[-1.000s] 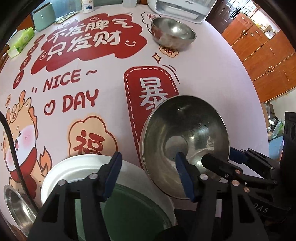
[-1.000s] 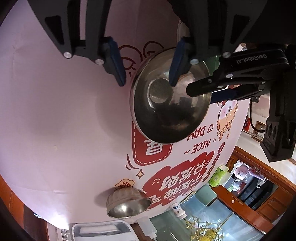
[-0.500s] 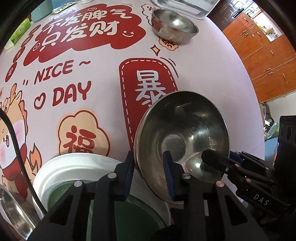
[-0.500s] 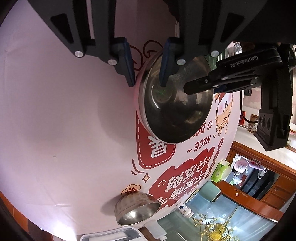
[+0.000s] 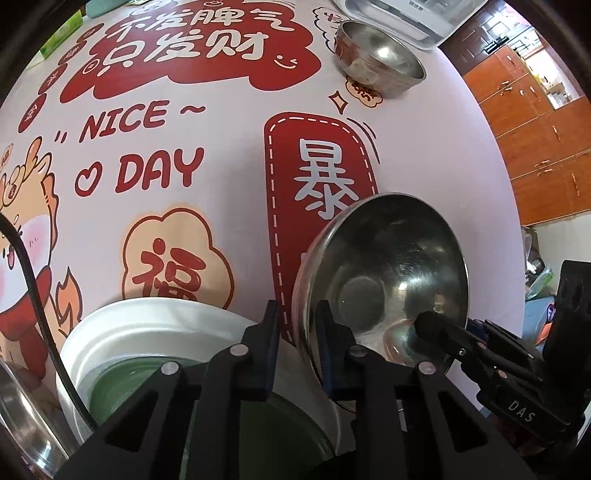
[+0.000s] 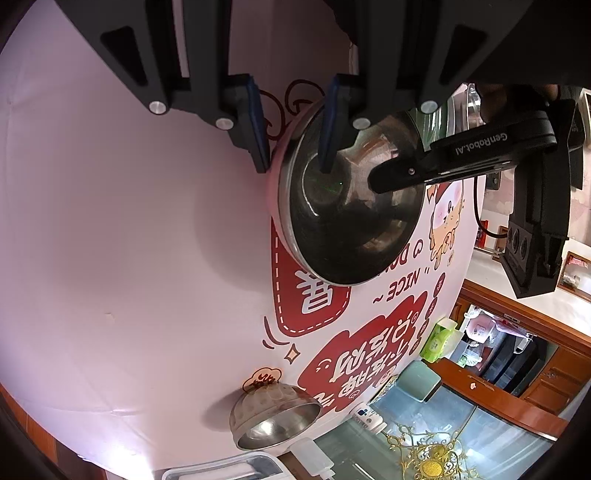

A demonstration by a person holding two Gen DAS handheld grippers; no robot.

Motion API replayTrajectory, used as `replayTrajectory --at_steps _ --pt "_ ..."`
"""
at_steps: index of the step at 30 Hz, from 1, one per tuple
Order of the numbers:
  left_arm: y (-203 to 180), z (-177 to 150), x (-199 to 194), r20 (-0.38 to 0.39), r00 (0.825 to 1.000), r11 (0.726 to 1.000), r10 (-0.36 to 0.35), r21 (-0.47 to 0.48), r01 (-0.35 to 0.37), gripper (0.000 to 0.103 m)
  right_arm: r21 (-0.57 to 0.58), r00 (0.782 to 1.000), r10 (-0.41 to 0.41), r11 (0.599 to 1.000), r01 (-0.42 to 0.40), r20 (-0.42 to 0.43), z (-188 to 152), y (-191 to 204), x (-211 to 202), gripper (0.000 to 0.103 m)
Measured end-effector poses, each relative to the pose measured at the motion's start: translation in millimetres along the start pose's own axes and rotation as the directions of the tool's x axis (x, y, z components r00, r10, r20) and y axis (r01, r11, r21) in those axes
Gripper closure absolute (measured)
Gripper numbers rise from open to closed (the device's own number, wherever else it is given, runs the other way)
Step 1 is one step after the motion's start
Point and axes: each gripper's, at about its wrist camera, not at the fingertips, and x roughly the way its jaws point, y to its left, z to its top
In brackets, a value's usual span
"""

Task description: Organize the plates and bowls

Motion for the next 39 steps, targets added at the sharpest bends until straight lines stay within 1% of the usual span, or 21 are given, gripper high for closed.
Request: replayTrajectory --at_steps 4,16,20,26,31,39 --pt "-1.9 -1.2 -0.4 0.001 1.0 1.0 -0.003 0.01 0.003 0.092 0.0 1.0 0.001 1.0 -0.001 0.0 -0.1 0.0 -0.1 0.076" --pt "-5.8 -2.2 -1.7 -0.003 1.0 1.0 -0.009 0.023 0.009 0.093 0.007 1.0 -0.003 1.0 0.003 0.014 -1.3 -0.4 -4.5 0.08" --pt "-8.6 -4.3 -7.3 0.016 1.0 0.999 -0.02 0.032 0.02 0.093 0.007 1.0 -0.003 1.0 0.003 0.028 -4.0 -0.9 -8.8 0.081" --pt "-12.5 -11.9 -18.0 0.038 0.999 0.999 -0.014 0.046 0.013 0.093 -0.009 0.999 -0.005 1.0 0.006 0.051 -9.0 2.8 -16.8 0.082" --pt "-14.9 -22.0 -29.5 0.058 0.998 0.998 0.005 0.056 -0.008 0.093 -0.038 0.998 -0.006 0.999 0.008 0.064 -12.6 10.9 -22.7 0.082" --pt "-9.2 -41.6 -53.7 0.116 0.993 0.999 0.0 0.039 -0.004 0.093 -0.096 0.997 -0.006 0.995 0.014 0.081 -21.9 28.5 -31.3 0.083"
